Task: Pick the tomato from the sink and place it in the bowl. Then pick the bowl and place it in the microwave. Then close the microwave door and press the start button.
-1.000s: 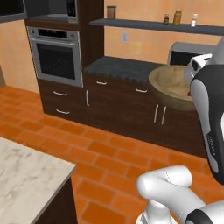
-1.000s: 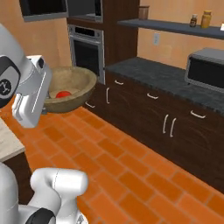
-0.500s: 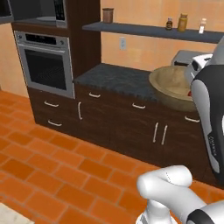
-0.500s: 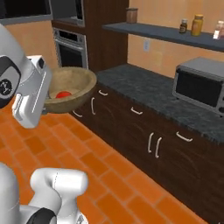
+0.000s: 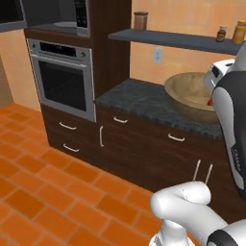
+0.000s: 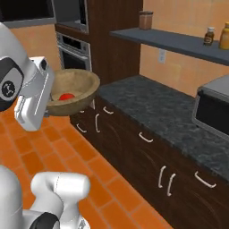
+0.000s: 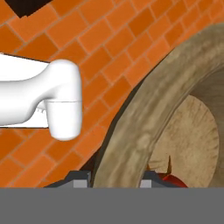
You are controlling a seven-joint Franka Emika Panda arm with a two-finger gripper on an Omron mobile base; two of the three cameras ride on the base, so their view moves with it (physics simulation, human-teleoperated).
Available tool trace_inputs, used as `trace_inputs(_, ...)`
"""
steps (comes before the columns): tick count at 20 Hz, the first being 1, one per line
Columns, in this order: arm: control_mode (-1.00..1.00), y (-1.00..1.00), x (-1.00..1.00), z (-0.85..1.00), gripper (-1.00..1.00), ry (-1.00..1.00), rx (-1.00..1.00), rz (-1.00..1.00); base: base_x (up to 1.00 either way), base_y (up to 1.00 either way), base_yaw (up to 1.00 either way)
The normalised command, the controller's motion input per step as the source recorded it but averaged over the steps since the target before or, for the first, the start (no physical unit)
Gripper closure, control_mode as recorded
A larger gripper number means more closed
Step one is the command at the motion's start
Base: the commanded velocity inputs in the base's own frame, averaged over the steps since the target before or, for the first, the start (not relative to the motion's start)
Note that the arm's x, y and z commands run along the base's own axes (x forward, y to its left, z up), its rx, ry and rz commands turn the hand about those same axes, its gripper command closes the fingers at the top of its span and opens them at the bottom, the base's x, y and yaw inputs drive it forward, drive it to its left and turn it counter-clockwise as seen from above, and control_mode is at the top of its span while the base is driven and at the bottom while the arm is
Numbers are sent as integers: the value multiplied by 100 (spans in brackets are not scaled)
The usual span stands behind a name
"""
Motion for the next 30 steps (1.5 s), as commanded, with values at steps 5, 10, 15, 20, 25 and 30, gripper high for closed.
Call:
trace_inputs(5,100,0,0,0,100,0,0,0,98,100,0)
trace_inputs(10,100,0,0,0,100,0,0,0,85,100,0)
trace_inputs(15,100,0,0,0,100,0,0,0,98,86,0)
trace_inputs(20,100,0,0,0,100,0,0,0,86,62,-5)
trace_inputs(25,100,0,0,0,100,0,0,0,91,0,-4)
trace_inputs(30,100,0,0,0,100,0,0,0,93,17,0)
